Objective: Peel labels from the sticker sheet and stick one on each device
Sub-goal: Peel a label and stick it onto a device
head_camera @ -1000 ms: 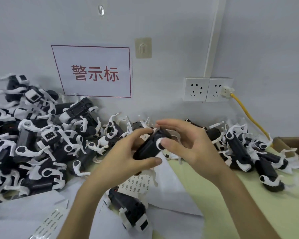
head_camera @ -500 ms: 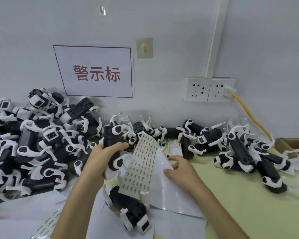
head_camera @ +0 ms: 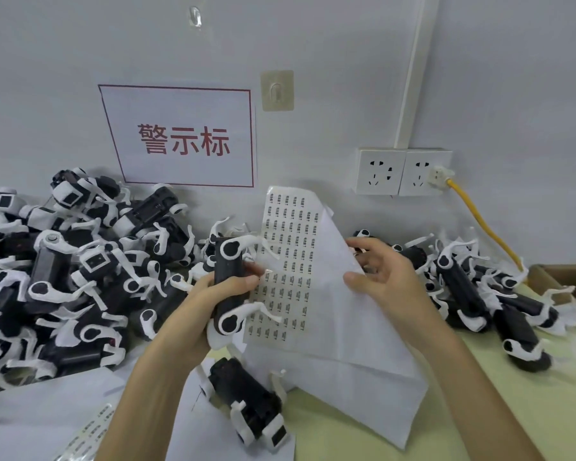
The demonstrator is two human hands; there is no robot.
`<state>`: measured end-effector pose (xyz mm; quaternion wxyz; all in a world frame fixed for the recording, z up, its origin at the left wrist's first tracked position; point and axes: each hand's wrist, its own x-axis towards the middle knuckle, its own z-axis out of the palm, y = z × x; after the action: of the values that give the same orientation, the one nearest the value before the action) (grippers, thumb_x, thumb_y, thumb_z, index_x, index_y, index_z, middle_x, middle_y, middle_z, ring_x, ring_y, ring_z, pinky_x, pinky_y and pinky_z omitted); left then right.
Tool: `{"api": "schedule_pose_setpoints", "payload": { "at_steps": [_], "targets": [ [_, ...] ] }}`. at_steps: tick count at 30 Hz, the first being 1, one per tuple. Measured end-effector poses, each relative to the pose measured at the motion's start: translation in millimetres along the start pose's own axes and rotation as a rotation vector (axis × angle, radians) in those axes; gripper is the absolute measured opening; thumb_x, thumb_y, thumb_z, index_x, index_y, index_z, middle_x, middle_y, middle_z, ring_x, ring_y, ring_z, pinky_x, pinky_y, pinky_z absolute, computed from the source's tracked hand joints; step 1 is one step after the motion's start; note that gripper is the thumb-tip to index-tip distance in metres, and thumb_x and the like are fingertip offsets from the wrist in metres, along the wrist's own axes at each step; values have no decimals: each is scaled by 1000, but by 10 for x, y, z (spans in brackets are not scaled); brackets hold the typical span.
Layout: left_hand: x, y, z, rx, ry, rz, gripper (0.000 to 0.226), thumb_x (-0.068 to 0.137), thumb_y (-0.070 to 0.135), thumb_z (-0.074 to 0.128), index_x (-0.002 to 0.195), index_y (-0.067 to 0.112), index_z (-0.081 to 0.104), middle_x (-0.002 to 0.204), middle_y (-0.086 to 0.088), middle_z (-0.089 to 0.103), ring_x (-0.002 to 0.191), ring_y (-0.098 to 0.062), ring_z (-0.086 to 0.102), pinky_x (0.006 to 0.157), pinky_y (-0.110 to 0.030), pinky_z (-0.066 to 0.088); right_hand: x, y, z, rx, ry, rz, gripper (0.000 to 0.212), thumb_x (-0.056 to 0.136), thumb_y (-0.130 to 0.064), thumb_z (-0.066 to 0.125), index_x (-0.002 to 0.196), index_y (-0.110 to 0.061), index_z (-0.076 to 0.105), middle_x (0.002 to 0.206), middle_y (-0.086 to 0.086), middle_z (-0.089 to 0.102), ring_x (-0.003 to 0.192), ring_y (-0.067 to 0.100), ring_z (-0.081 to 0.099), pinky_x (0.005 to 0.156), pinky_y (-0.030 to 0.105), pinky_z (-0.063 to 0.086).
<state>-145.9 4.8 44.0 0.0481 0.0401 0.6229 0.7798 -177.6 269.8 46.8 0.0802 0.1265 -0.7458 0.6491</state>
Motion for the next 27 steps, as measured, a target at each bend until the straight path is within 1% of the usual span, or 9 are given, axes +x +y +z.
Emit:
{"api": "schedule_pose_setpoints", "payload": {
  "at_steps": [3,6,9,12,15,18,22,25,27],
  "targets": [
    [-43,59,76,29,-76,77,42,62,33,81,102,23,81,111,2,76,96,-11,73,74,-24,59,1,-40,-45,-47,-11,-28,45,90,4,69,118,-31,65,98,-5,74,83,16,75,70,27,57],
    [-74,101,154,25,-94,113,45,63,31,80,108,23,80,116,1,76,100,-12,74,75,-23,58,-16,-84,20,-250,119,-127,51,86,1,71,128,-26,60,111,-9,64,97,7,69,81,26,54],
    [-95,114,215,-21,-102,119,47,65,30,79,111,22,79,120,-4,75,107,-20,73,79,-27,59,-84,-172,167,-530,341,-429,51,78,-2,76,125,-20,64,121,-3,53,114,15,56,101,35,47],
    [-111,134,278,-68,-78,136,43,64,29,77,106,23,81,118,-2,76,107,-16,73,78,-26,60,-146,-241,293,-573,337,-594,37,78,-12,83,112,-21,71,121,-1,52,113,21,55,103,41,45],
    [-125,148,310,-104,-47,136,38,68,20,76,105,24,82,116,-2,76,102,-14,74,77,-26,60,-186,-275,345,-660,394,-606,39,77,-29,87,113,-23,74,131,3,53,121,24,51,107,40,38],
    [-145,168,359,-135,-36,154,42,64,21,78,106,21,82,118,-4,76,106,-18,73,79,-26,60,-213,-289,384,-762,457,-689,37,78,-33,83,113,-24,74,136,5,55,128,26,45,106,42,35],
    [-176,186,453,-147,-59,182,46,62,30,77,106,21,81,118,-5,76,108,-20,73,79,-26,59,-221,-259,455,-738,381,-681,27,81,-37,82,106,-27,76,122,-3,59,115,19,52,101,31,27],
    [-197,191,499,-136,-77,204,43,62,31,77,105,23,81,116,-1,76,106,-16,73,78,-23,58,-215,-224,464,-709,370,-625,29,82,-44,79,105,-26,76,115,-6,61,110,17,55,98,31,27],
    [-203,185,512,-136,-84,202,42,63,31,77,104,24,81,117,-2,76,108,-19,72,81,-27,60,-209,-222,463,-686,372,-616,29,83,-47,75,104,-27,76,113,-8,63,108,15,57,97,32,29]
  ]
}}
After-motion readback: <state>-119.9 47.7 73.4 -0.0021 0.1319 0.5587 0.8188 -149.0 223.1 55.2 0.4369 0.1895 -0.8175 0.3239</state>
